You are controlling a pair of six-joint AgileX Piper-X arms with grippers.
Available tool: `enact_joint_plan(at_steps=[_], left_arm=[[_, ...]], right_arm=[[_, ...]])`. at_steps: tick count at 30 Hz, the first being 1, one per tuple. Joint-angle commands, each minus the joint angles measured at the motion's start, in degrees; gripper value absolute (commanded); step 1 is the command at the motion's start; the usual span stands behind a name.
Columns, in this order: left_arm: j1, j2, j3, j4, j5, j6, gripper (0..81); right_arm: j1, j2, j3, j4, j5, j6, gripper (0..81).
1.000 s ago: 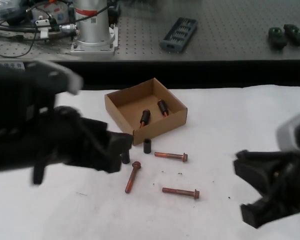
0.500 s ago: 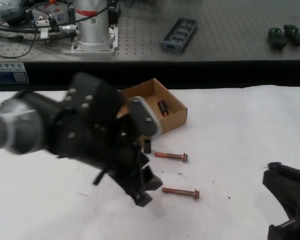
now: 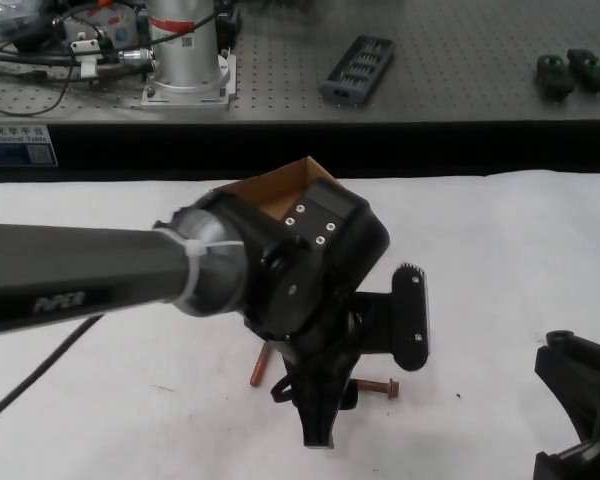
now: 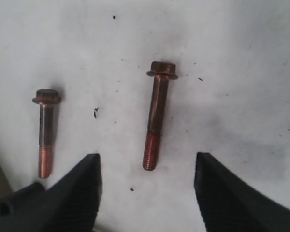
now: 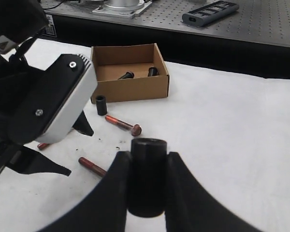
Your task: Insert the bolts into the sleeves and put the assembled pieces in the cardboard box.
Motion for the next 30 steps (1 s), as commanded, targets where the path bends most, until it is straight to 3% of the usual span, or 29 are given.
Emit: enact_joint_plan(at_steps=[1,5,10,30], left_arm=[[-0.2,0.7,-2.1,-0.2,0.0,1.2,42.0],[-0.2,3.1,-4.8,-0.1,0.7,0.2,41.2],[-0.2,6.3,-7.6,2.2,2.9,-0.7,33.0],[-0.6,12.7,-8.7,2.6,6.8,-5.8,32.1]], right_arm=[[0.2,-0.5,-0.3,-0.6,0.5,-0.4,5.8],[0.2,-0.5,-0.3,-0.6,0.5,-0.4,5.8],[0.2,-0.5,-0.3,-0.7,0.5,-1.0,5.8],[0.2,-0.5,-0.3,0.3,2.7,-1.7,5.8]])
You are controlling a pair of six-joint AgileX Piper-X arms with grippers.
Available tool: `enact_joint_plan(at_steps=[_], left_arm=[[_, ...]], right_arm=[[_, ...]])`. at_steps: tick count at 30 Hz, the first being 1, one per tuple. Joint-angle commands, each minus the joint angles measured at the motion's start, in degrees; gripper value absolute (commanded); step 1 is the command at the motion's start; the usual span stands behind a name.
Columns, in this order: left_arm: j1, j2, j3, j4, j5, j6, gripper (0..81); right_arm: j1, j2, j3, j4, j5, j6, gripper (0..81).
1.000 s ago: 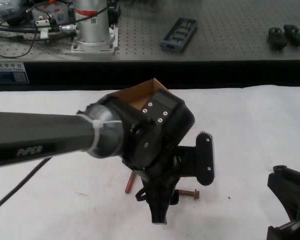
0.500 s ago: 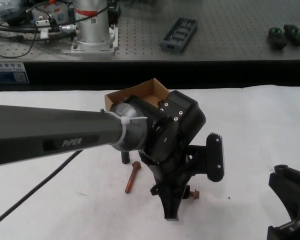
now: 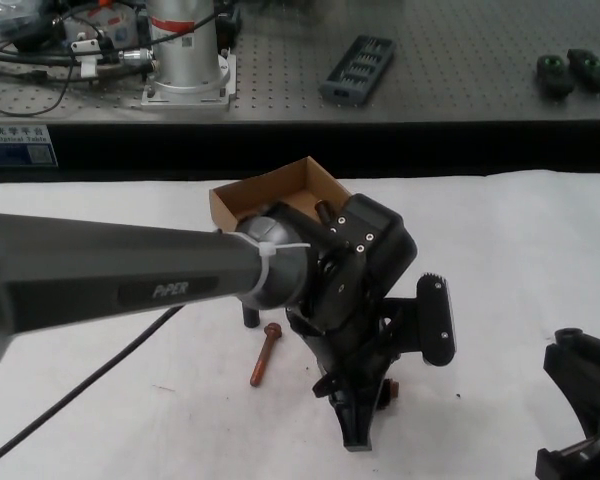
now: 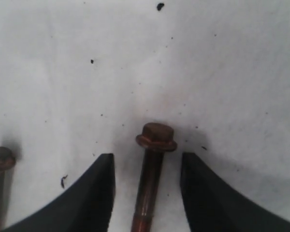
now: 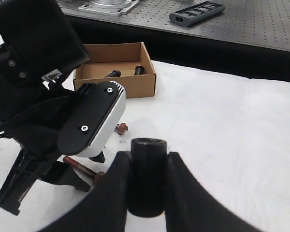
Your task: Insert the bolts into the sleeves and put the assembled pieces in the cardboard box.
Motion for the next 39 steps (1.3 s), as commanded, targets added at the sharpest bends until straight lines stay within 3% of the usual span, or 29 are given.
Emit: enact_joint_plan(at_steps=[1,2,5,12,18,21,26,32,37,39], left_arm=[[-0.2,2.5,0.0,0.6,0.0,-1.1,29.1],[-0.2,2.6,0.0,0.8,0.1,-1.4,24.4],[-0.2,2.6,0.0,0.8,-0.4,-3.7,0.1],[0.7,-0.3,-0.6,2.1,-3.6,-9.2,0.6],[5.5,-7.6,-0.5,1.4,-3.3,-20.6,0.6],[8.3,-12.2,-0.2,1.7,1.7,-26.7,0.6],[9.9,-21.4,4.5,-2.2,13.9,-28.0,0.6],[10.0,-33.4,19.1,-22.8,29.8,-34.2,0.6],[10.0,-40.3,36.4,-51.8,30.0,-43.3,0.6],[10.0,-41.1,43.1,-65.6,26.5,-46.6,0.6]], right_arm=[[0.2,-0.5,-0.3,-0.1,0.2,-0.4,5.8],[0.2,-0.5,-0.3,-0.1,0.2,-0.4,5.8],[0.2,-0.5,-0.3,-0.1,0.2,-0.4,5.8],[0.2,-0.5,-0.3,-0.1,0.6,-0.4,5.8],[0.2,-2.4,-0.3,-0.1,-0.2,-0.4,5.8],[0.2,-3.1,0.2,-1.4,-3.3,-0.4,5.8],[0.2,-3.1,6.2,-15.8,-12.2,-0.9,5.8],[0.2,-3.1,9.7,-29.8,-20.1,-6.8,5.8],[0.2,-2.8,9.7,-28.8,-20.5,-12.2,5.8],[0.0,-1.2,9.7,-28.6,-20.5,-14.6,5.8]])
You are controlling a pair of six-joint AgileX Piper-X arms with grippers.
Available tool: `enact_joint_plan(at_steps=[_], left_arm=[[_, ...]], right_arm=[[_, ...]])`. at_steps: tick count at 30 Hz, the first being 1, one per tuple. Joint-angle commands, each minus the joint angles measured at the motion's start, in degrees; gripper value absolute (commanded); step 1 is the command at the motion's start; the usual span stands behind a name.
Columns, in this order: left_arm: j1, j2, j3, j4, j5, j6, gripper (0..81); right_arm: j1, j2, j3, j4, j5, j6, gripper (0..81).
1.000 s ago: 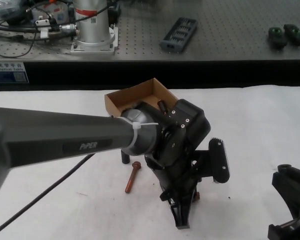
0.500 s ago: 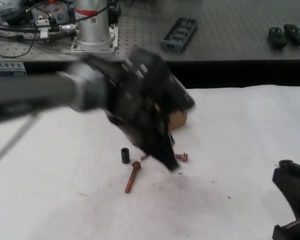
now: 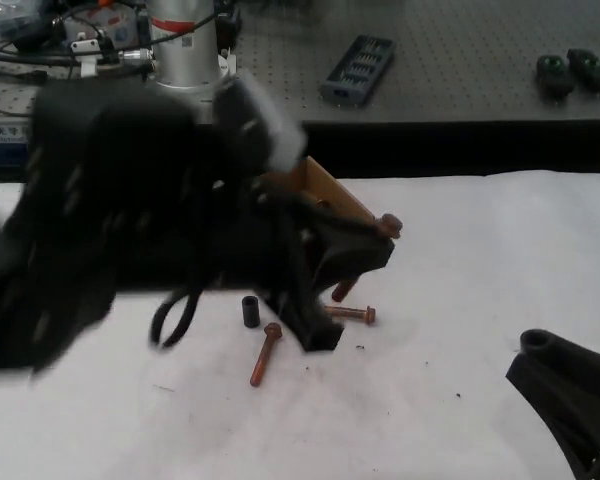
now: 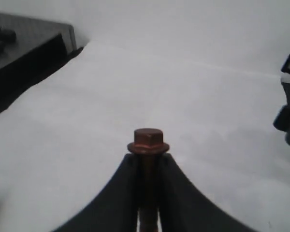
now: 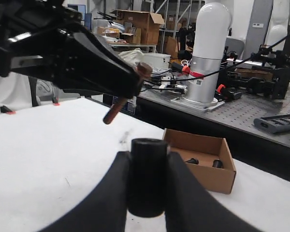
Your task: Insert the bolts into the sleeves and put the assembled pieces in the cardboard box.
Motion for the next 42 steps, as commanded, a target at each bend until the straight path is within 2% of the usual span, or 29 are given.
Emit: enact_joint_plan(at_steps=[1,4,6,10,15,20,24,32,42], left_arm=[[0.0,-2.0,11.6,-26.5,-4.8,-7.3,0.6],[0.0,-1.9,17.4,-39.8,-9.2,-10.5,0.6],[0.0,-1.9,19.3,-44.0,-9.3,-11.2,0.6],[0.0,-1.9,19.3,-44.4,-8.4,-11.3,0.6],[0.0,-1.8,19.1,-45.6,-8.4,-9.9,0.6],[0.7,1.6,17.7,-45.6,-8.4,-10.0,0.6],[1.6,5.2,16.9,-48.3,-8.4,-10.0,0.6],[4.8,10.9,16.6,-58.1,-7.9,-17.0,0.6],[4.9,18.8,16.0,-75.7,-8.7,-31.4,0.6]], right_arm=[[0.1,2.4,-0.6,-1.7,-0.5,-3.0,5.8],[0.1,8.2,-0.6,-8.3,-0.5,-4.1,5.8],[-0.2,13.8,-0.6,-14.9,-0.5,-6.1,5.8],[-1.6,26.3,-0.6,-25.9,-1.6,-6.4,5.8],[-4.8,42.5,-6.7,-29.6,-10.0,-5.4,5.8],[-6.4,53.8,-11.7,-38.1,-13.4,-3.1,5.8],[-6.8,58.1,-12.9,-44.4,-16.1,-2.5,5.8],[-7.3,61.2,-13.3,-46.0,-15.9,-3.1,5.8],[-7.3,63.1,-15.8,-48.4,-19.5,-2.5,5.8]])
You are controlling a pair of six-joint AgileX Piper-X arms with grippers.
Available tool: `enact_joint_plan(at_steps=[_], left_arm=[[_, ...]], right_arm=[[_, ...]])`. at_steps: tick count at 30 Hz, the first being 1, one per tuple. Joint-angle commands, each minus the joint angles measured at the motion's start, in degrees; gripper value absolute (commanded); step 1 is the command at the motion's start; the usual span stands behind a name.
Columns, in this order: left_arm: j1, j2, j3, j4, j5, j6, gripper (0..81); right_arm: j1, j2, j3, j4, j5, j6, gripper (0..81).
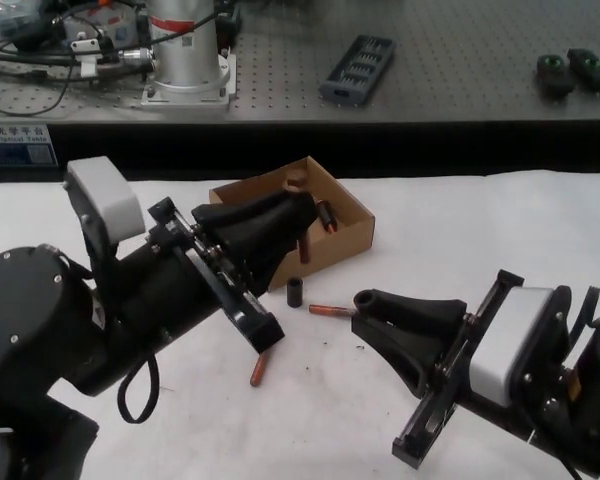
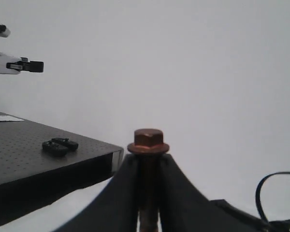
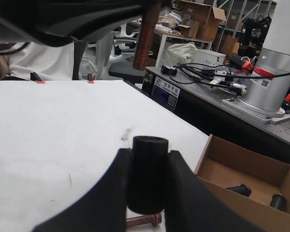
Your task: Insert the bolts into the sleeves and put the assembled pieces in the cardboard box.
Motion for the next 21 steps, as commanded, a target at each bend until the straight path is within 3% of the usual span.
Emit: enact_joint_plan(at_steps=[1,15,21], left_arm=[[0.2,1.9,-0.5,-6.1,-0.7,-4.9,0.6],[0.0,4.0,-0.9,-6.7,-0.8,-16.4,0.6],[-1.8,4.4,-1.9,-6.7,-0.4,-18.8,0.6]], right_arm=[[-0.4,0.3,-0.6,-3.8,0.1,1.8,5.8],[-0.4,0.3,-0.6,-5.9,-2.9,-0.9,5.8],[-0.4,0.3,-0.6,-5.9,-2.9,-0.9,5.8]])
